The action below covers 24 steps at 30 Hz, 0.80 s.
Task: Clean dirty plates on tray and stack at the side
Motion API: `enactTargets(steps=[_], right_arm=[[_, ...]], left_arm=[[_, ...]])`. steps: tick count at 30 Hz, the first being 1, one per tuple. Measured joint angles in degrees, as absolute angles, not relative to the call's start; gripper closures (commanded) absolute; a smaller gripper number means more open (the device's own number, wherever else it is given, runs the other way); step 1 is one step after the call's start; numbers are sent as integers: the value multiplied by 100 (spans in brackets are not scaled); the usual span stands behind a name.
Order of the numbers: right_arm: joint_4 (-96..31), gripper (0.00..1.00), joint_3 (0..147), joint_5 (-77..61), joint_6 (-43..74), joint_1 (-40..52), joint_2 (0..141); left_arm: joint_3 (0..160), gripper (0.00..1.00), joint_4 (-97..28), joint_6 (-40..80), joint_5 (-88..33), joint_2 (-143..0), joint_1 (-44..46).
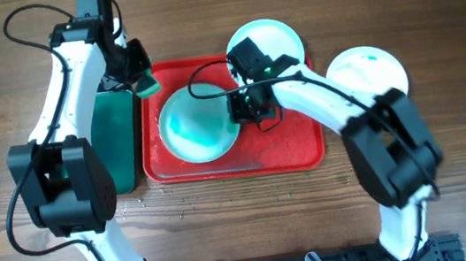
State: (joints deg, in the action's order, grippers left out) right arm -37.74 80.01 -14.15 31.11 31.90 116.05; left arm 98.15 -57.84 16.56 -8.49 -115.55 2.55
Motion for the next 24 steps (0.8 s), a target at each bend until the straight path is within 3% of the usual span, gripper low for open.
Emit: enactTargets(steps=[9,24], right_arm=[[-4136,96,8003,2001,2333,3883,10184],[-4480,96,8003,6573,1918,5634,10114]], left_arm=[[9686,96,-5808,1656,-849,-11555,464],[9271,96,-5743,1656,-849,-11555,563]])
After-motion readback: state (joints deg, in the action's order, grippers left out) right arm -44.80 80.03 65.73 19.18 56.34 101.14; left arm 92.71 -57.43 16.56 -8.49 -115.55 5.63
